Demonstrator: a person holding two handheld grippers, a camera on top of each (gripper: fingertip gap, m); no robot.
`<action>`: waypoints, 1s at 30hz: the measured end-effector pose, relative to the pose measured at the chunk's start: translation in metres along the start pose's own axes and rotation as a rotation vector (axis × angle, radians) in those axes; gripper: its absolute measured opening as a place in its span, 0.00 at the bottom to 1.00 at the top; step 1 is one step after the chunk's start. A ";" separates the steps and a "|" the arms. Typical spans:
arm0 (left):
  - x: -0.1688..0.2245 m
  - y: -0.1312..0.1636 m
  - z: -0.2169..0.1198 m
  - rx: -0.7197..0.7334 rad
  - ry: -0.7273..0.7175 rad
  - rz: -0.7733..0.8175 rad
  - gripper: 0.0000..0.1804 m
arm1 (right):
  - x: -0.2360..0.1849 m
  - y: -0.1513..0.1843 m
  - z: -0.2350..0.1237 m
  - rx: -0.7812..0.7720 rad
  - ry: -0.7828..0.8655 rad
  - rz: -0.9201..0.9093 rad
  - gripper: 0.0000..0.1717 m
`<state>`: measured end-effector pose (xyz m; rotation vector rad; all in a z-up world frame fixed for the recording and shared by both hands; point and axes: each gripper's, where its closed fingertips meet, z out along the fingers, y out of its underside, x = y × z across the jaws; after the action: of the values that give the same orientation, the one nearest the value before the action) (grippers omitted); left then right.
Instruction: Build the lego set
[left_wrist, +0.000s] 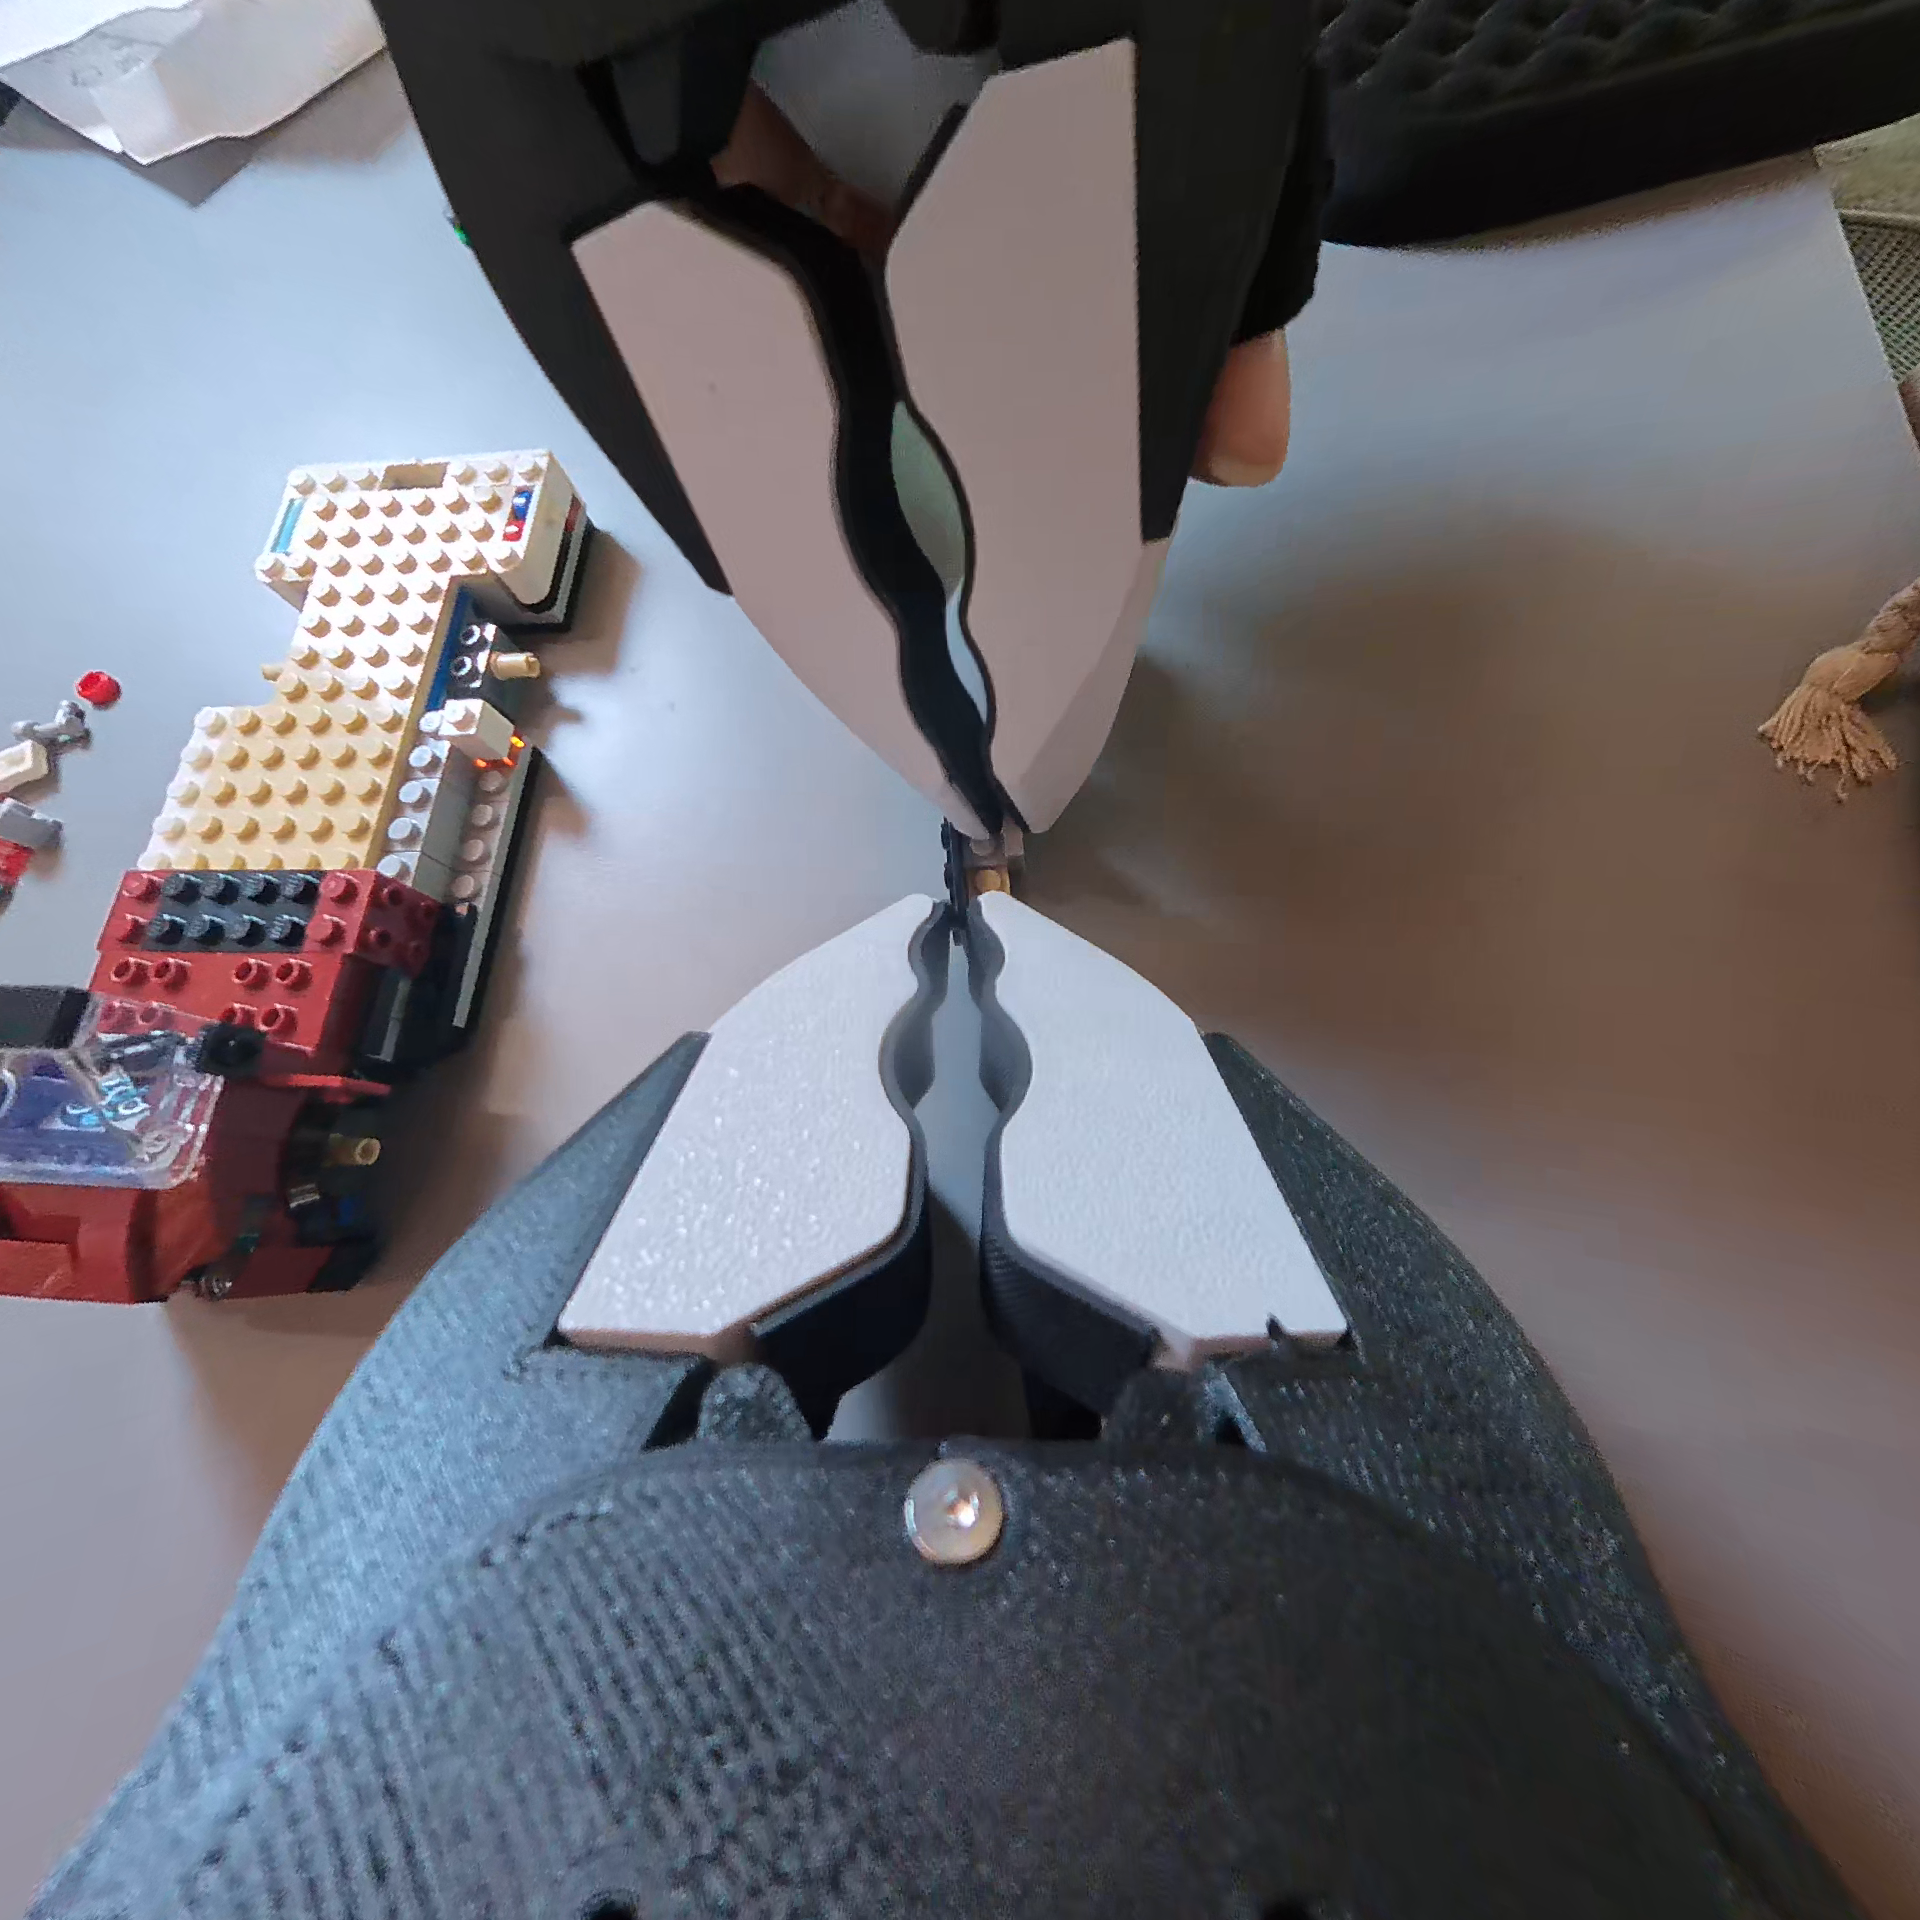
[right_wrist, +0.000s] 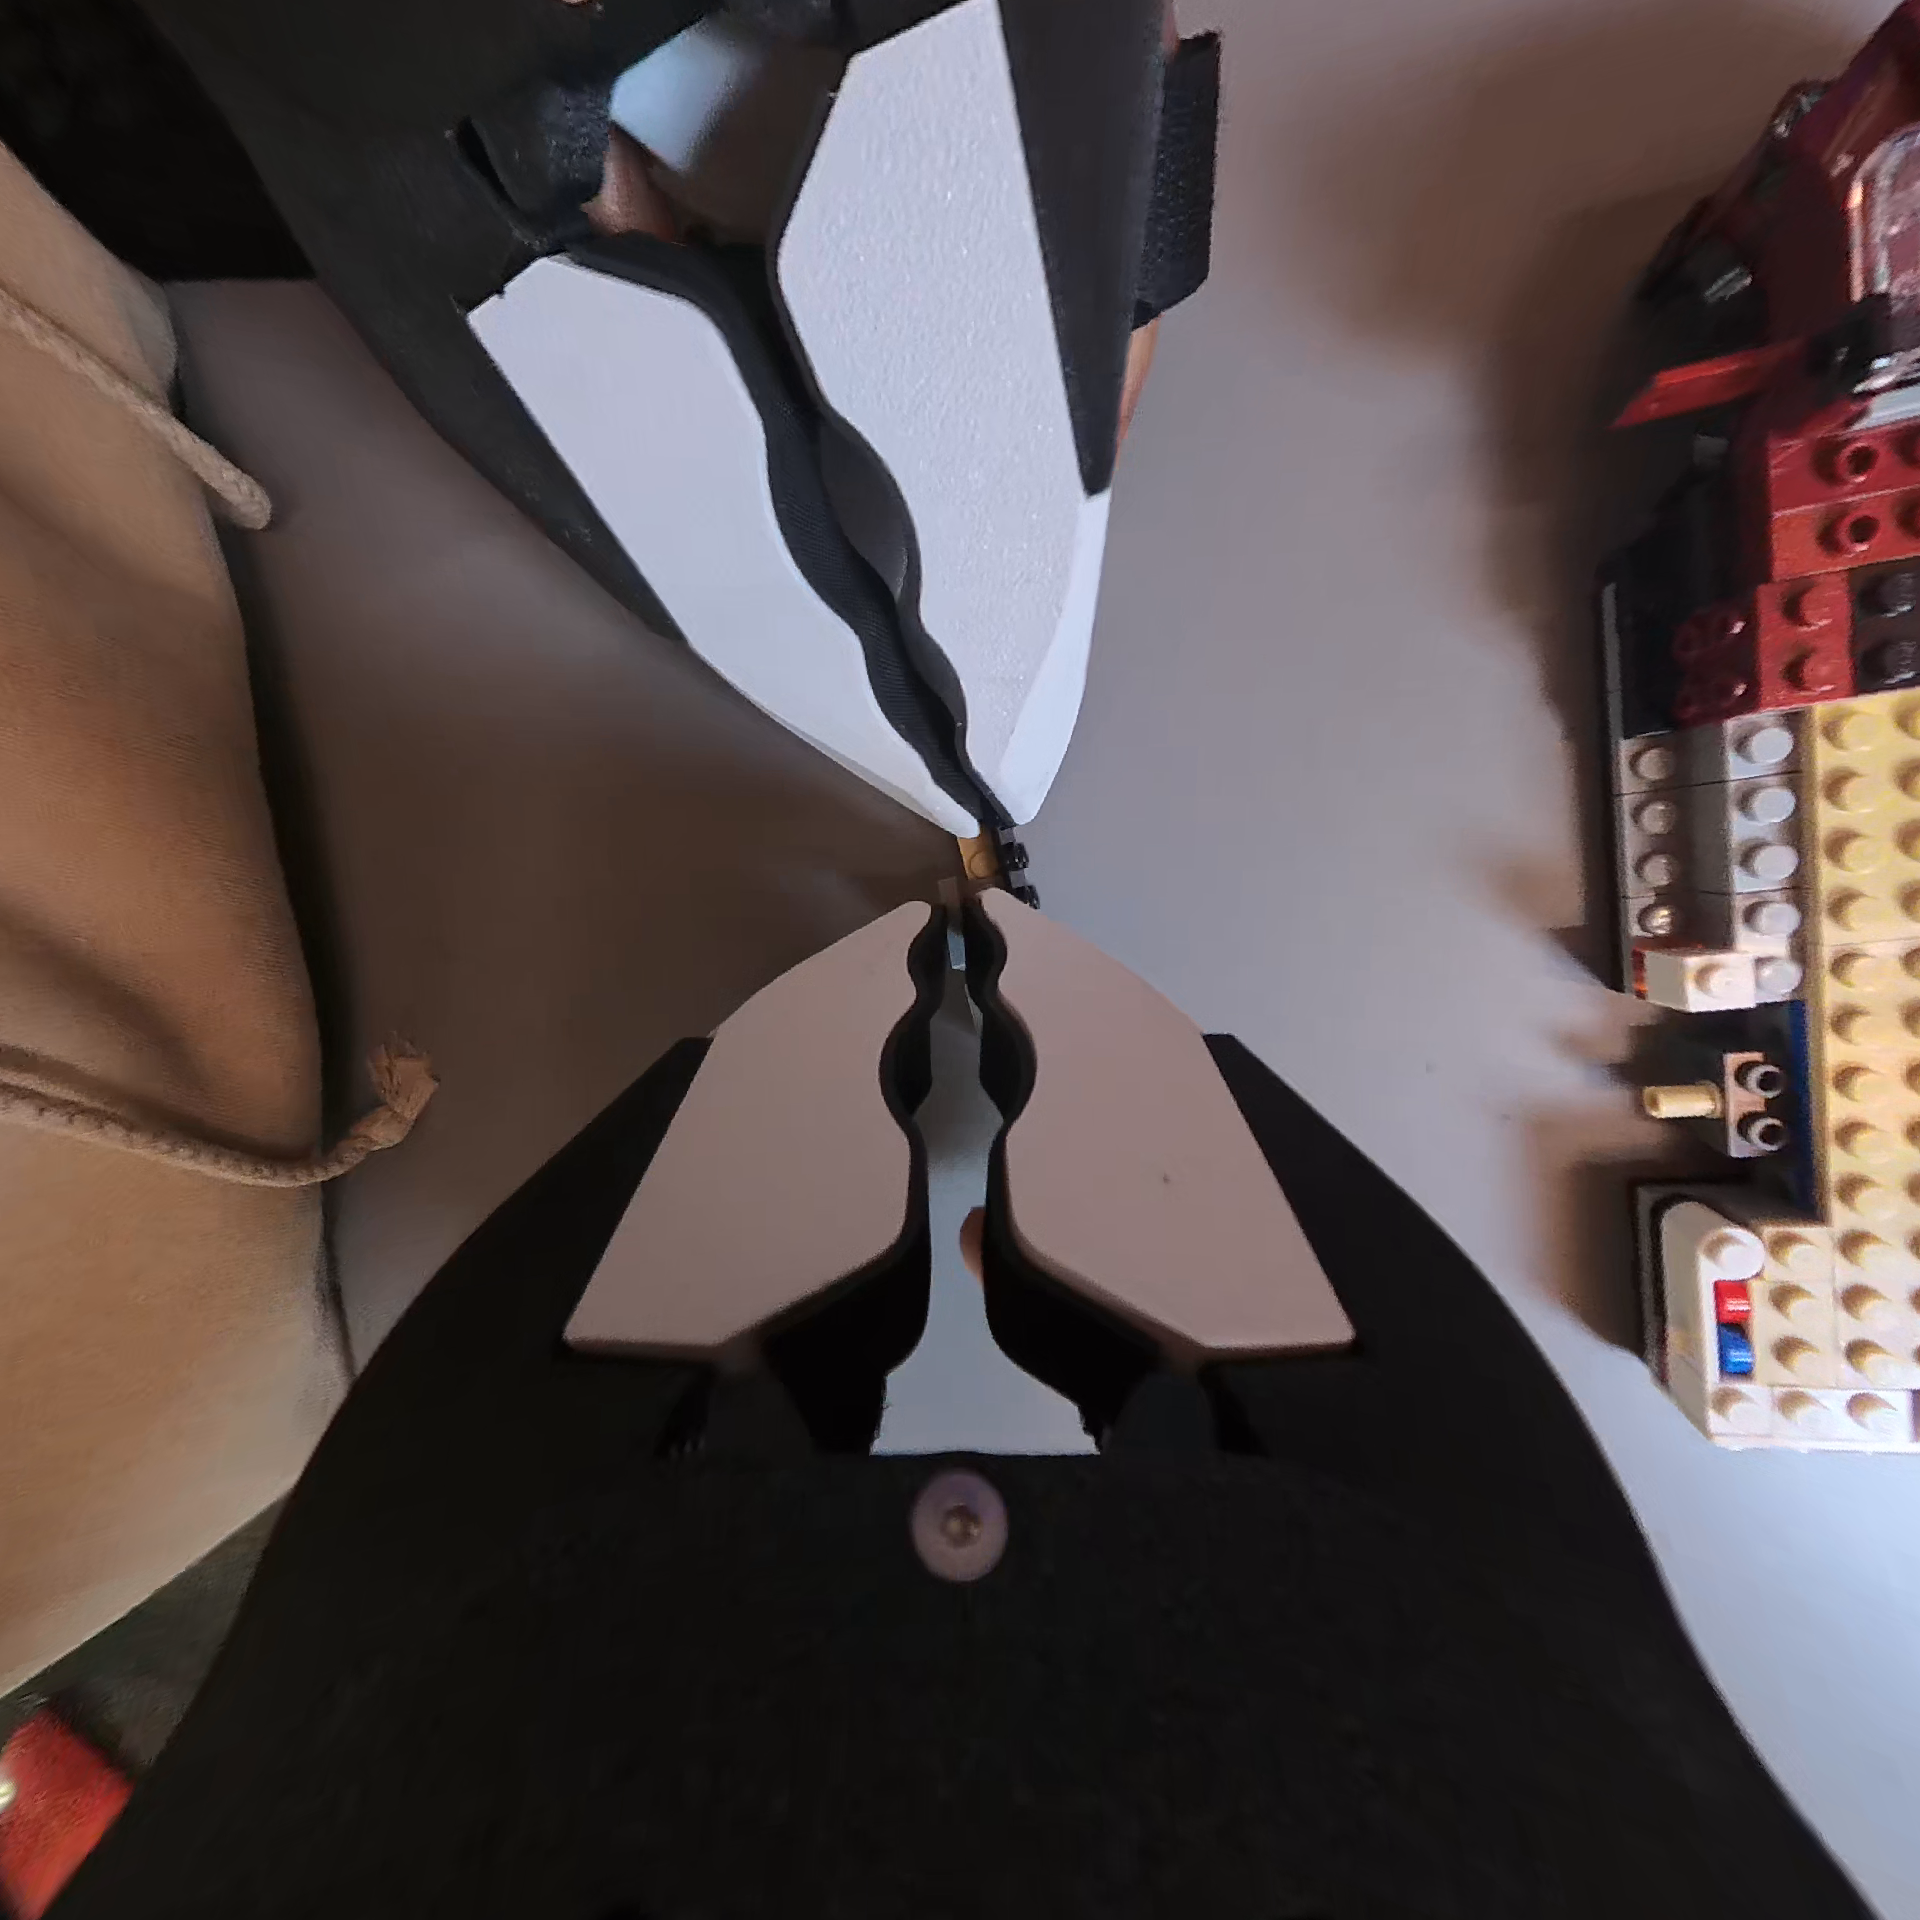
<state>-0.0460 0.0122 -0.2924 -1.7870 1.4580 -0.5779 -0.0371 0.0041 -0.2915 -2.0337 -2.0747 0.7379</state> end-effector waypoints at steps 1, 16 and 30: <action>0.000 0.000 0.000 -0.003 -0.002 -0.011 0.02 | 0.000 0.000 -0.001 0.012 0.007 -0.014 0.02; 0.002 -0.001 0.001 -0.006 -0.003 -0.026 0.02 | -0.018 0.012 -0.005 -0.031 0.325 -0.296 0.07; 0.005 -0.001 0.000 -0.004 0.012 -0.015 0.02 | -0.008 0.010 0.002 -0.041 0.337 -0.299 0.03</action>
<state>-0.0440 0.0073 -0.2922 -1.8025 1.4556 -0.5943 -0.0282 -0.0047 -0.2963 -1.6694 -2.1324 0.2828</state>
